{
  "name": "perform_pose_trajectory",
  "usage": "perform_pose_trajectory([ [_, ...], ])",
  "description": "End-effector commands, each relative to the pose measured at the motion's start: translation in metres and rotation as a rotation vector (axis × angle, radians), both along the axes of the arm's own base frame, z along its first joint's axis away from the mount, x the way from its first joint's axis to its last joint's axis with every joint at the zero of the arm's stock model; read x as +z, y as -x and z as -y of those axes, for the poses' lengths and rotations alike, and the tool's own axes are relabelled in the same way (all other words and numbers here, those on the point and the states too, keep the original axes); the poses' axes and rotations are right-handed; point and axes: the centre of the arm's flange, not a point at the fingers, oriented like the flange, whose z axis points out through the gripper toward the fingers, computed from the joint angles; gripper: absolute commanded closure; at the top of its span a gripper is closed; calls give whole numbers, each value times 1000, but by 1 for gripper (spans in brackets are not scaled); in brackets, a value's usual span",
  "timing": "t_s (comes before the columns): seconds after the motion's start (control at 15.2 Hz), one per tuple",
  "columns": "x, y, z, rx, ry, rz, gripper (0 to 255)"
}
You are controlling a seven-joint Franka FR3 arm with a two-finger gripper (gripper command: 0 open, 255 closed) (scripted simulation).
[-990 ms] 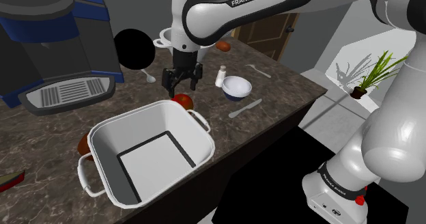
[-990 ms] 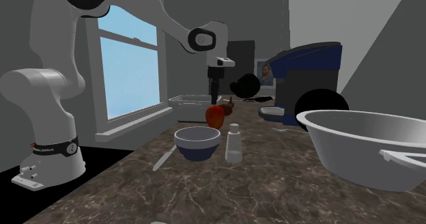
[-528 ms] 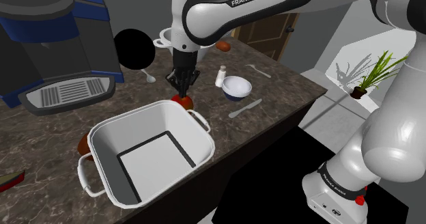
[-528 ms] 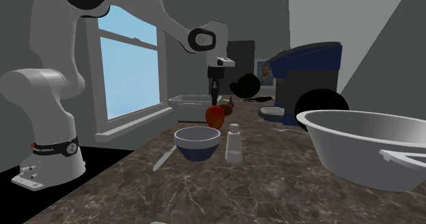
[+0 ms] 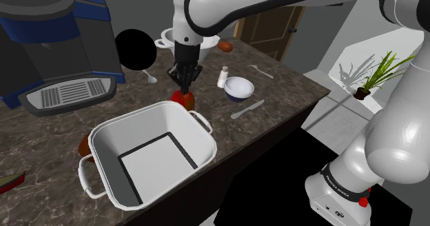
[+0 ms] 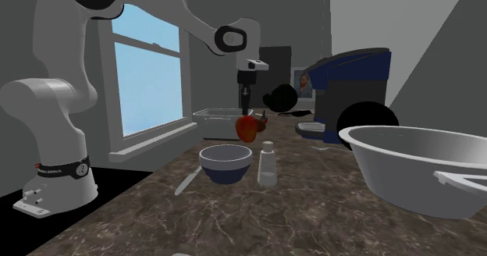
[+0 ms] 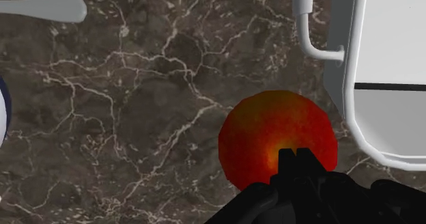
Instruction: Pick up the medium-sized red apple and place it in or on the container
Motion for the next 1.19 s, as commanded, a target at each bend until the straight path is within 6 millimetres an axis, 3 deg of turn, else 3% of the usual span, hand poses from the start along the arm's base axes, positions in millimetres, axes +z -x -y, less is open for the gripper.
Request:
perform_pose_trajectory([
  [0.0, 10, 0, 0, 0, 0, 0, 255],
  [1.12, 100, 0, 0, 0, 0, 0, 255],
])
